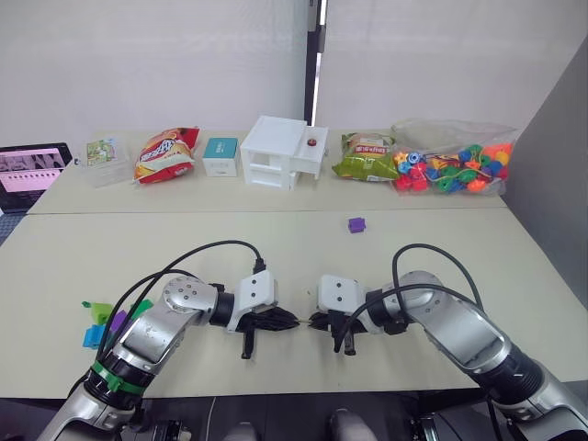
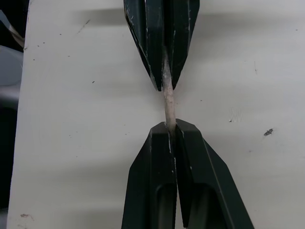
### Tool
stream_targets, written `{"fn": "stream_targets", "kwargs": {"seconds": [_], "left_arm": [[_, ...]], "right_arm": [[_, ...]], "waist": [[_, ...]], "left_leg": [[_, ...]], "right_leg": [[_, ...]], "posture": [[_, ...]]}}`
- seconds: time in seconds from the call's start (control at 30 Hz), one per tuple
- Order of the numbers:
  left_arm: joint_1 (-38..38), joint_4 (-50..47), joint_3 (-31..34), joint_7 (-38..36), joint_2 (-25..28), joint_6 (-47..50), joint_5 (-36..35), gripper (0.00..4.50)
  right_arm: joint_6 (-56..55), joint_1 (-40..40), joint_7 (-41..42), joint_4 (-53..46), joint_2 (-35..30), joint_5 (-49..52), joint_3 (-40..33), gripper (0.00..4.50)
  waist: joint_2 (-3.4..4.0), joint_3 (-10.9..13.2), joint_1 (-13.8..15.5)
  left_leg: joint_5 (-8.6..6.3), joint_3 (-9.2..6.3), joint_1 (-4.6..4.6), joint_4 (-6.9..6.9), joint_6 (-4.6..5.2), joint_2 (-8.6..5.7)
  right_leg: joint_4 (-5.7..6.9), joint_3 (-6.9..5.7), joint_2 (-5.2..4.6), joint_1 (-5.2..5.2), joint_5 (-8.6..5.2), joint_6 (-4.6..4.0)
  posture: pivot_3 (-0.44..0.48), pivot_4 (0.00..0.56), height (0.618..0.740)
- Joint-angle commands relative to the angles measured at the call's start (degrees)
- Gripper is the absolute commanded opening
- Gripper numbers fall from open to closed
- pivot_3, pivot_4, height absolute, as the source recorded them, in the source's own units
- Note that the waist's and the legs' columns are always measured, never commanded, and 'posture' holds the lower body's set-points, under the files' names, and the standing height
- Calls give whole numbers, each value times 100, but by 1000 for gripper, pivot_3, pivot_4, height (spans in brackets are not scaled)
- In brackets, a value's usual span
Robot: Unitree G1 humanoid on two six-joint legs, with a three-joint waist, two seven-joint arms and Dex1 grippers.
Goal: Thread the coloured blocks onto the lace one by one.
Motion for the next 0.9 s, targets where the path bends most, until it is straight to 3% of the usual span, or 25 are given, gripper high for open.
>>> {"fn": "stream_targets", "kwargs": {"seconds": [0.03,0.3,0.53,0.7,0.9], "left_arm": [[-60,-62,64,-13,-31,-96,8,22],[-59,-25,107,-54,-13,-97,-2,22],[67,-136,245,-38,183,-3,-38,0],[106,-158,324,-43,255,51,-99,0],[63,-137,319,-46,246,75,-85,0]], "right_arm": [[24,-33,-10,-127,-12,-23,31,0],[208,169,-213,-315,39,128,-278,0],[1296,1427,-1576,-1251,685,599,-1876,2395],[1397,1930,-3242,-1275,1734,40,-2164,4095],[232,1613,-5292,112,3111,-860,-2336,4095]], "waist": [[0,0,-1],[0,0,1],[-1,-1,25],[0,-1,-8],[1,-1,-15]], "left_leg": [[0,0,0,0,0,0],[0,0,0,0,0,0],[0,-5,-4,1,0,-1],[0,-5,-2,1,0,-1],[3,-2,4,-4,-5,-1]], "right_leg": [[0,0,0,0,0,0],[1,0,0,0,0,0],[0,-1,-1,0,0,0],[3,-1,0,0,0,0],[8,3,1,-3,0,0]], "posture": [[0,150,740],[0,150,740],[0,150,740],[0,150,740],[0,150,740]]}}
